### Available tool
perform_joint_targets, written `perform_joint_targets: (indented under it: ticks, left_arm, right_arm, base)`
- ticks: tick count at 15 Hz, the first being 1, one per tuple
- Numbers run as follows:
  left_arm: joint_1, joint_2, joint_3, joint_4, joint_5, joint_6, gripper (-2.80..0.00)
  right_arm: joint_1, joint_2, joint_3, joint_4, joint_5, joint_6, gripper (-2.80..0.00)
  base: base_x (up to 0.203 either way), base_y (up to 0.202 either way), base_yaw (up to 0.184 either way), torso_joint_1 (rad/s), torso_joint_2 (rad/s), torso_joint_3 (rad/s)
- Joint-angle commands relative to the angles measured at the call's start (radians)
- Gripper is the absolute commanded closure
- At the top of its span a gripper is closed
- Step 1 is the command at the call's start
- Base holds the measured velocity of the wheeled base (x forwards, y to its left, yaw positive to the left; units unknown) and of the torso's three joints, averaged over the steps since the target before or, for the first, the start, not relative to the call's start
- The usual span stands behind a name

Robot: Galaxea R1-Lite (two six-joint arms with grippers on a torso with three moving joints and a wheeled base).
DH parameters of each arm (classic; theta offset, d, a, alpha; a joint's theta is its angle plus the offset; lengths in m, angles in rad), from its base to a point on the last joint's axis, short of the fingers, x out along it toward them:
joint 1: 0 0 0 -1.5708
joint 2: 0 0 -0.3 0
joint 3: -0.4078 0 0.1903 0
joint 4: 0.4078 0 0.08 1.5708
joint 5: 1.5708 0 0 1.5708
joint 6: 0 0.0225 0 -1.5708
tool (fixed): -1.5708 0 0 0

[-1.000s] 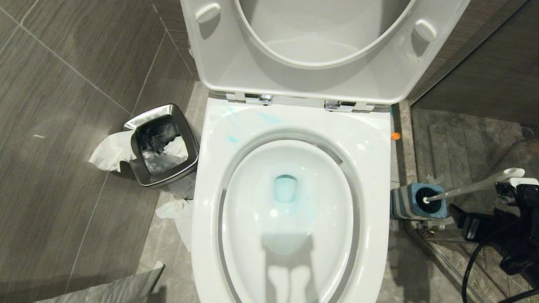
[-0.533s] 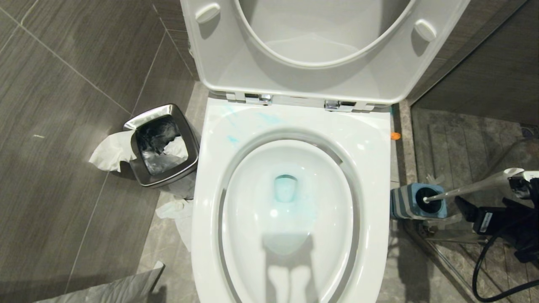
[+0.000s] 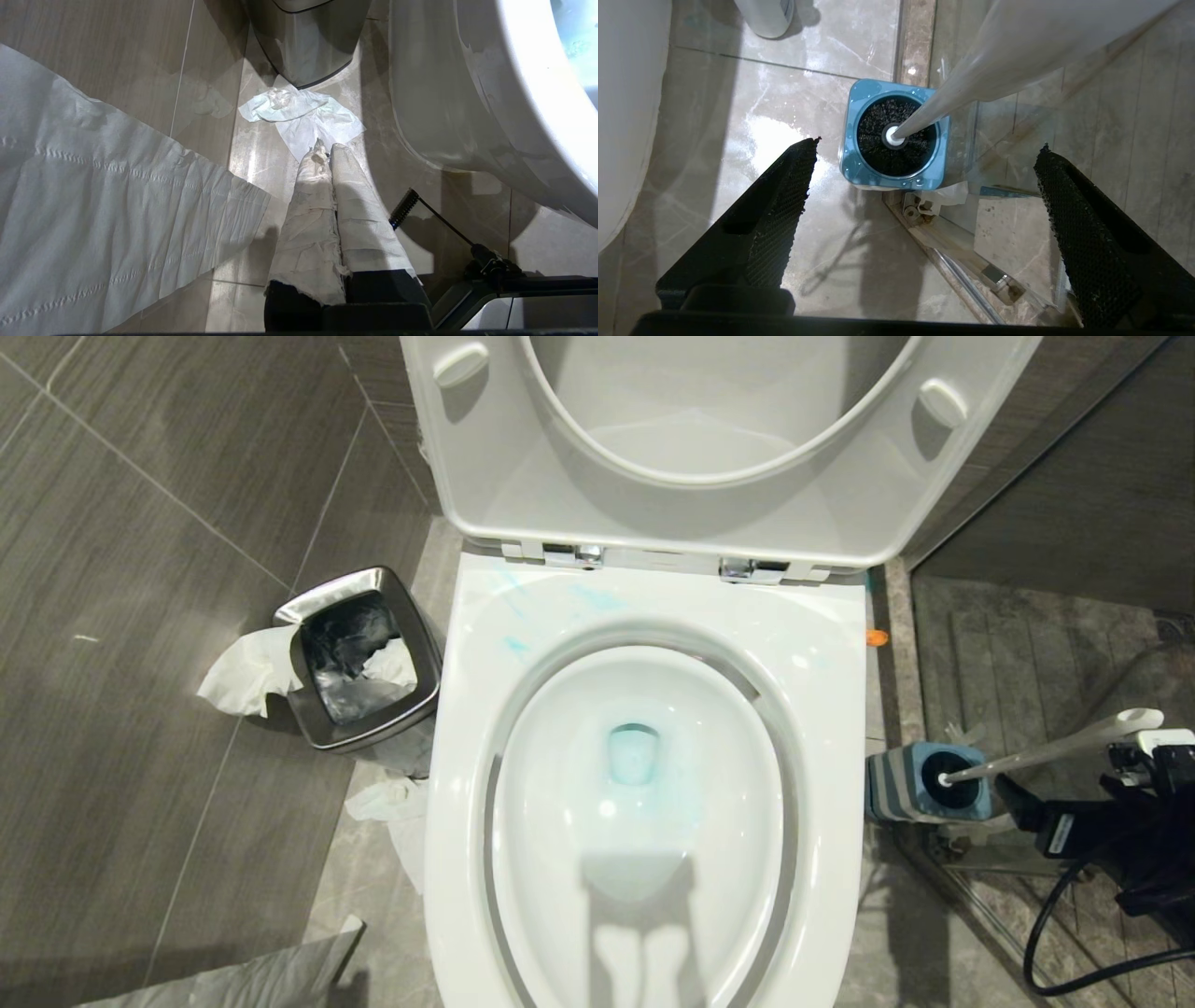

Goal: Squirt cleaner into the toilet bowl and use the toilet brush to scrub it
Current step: Scrub the toilet bowl

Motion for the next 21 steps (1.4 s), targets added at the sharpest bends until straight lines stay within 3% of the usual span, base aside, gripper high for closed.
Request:
perform_joint_targets:
  ticks: [1,6,13,19,20,21]
  left_arm:
    - [-0.001,0.001,0.0,0.0,0.0,0.0,0.0]
    - [-0.001,0.001,0.0,0.0,0.0,0.0,0.0]
    - [0.0,0.001,0.0,0.0,0.0,0.0,0.0]
    - [-0.001,0.001,0.0,0.0,0.0,0.0,0.0]
    - [0.0,0.001,0.0,0.0,0.0,0.0,0.0]
    - [0.0,0.001,0.0,0.0,0.0,0.0,0.0]
  right_arm:
    - [-0.002,0.043,-0.027,-0.009,0.001,-0.002,-2.8]
    - [-0.002,0.109,-0.127,-0.009,0.008,-0.046,-2.8]
    - [0.0,0.157,-0.265,-0.009,0.098,-0.098,-2.8]
    - [-0.003,0.155,-0.283,-0.009,0.102,-0.128,-2.8]
    - [-0.01,0.154,-0.288,-0.009,0.102,-0.127,0.0]
    - [-0.013,0.153,-0.294,-0.009,0.102,-0.127,0.0]
  base:
    - [0.0,0.0,0.0,0.0,0.0,0.0]
    - [0.0,0.0,0.0,0.0,0.0,0.0]
    - [0.0,0.0,0.0,0.0,0.0,0.0]
    - [0.0,0.0,0.0,0.0,0.0,0.0]
    - [0.0,0.0,0.0,0.0,0.0,0.0]
    - [0.0,0.0,0.0,0.0,0.0,0.0]
